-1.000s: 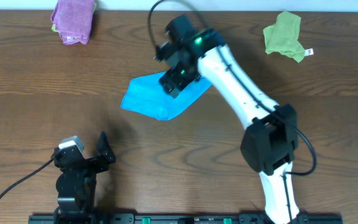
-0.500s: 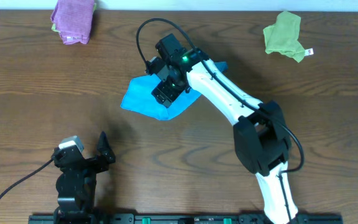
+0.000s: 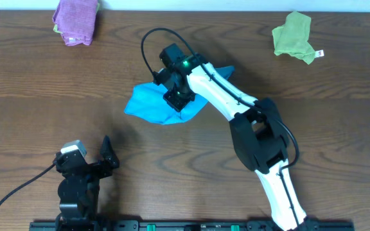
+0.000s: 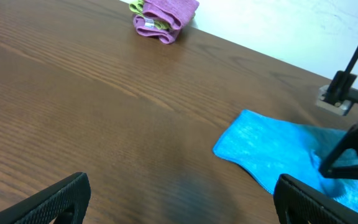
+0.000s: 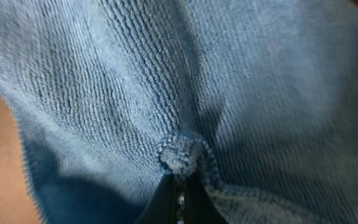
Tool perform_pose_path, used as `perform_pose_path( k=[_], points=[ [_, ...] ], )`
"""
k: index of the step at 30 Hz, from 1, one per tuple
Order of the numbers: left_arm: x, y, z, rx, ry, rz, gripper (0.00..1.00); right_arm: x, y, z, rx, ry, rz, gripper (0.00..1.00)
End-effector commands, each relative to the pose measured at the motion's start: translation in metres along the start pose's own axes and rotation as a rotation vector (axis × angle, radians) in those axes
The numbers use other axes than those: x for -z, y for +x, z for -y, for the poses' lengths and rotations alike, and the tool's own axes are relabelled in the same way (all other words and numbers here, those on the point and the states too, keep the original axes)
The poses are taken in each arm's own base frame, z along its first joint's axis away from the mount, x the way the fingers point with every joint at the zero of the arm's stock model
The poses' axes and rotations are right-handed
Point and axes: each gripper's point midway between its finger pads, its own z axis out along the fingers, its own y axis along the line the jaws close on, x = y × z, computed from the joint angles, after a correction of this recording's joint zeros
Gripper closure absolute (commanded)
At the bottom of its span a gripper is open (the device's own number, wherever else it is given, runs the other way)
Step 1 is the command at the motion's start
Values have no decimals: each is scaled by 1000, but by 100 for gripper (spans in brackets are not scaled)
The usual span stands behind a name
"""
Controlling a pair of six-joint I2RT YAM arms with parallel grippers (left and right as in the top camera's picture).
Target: Fold the cloth
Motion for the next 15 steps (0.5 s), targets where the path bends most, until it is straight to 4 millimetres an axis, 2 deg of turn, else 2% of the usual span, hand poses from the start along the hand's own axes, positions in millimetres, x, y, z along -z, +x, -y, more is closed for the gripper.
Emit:
perform_pose_path(
  k=[1,4,5,7,9,10,11,12,14,15],
  points=[
    [-3,10,-4,9,-12,-22,5,21,-14,1,-2,39,23,98],
    [-3,10,-4,9,-12,-22,5,48,-16,5,-14,79,8,96],
    [-3,10,-4,9,-12,-22,5,54,-17,4,-14,81,8,96],
    [-3,10,-4,9,-12,-22,5,64,-17,3,-14,80,7,89],
    [-3,10,-4,9,-12,-22,5,68,-18,2,-13,80,8,89],
    [-3,10,-4,9,-12,-22,5,68,-18,2,-14,80,7,84],
    [-3,10,-4,9,-12,-22,5,68,-17,2,-14,79,4,71],
    [-3,10,-4,9,-12,-22,4,68,-17,2,-14,79,3,68],
    [-3,10,-4,9,-12,-22,5,68,-17,2,-13,79,4,89],
    [-3,10,-4,9,-12,-22,5,68,-17,2,-13,79,4,90]
  ],
)
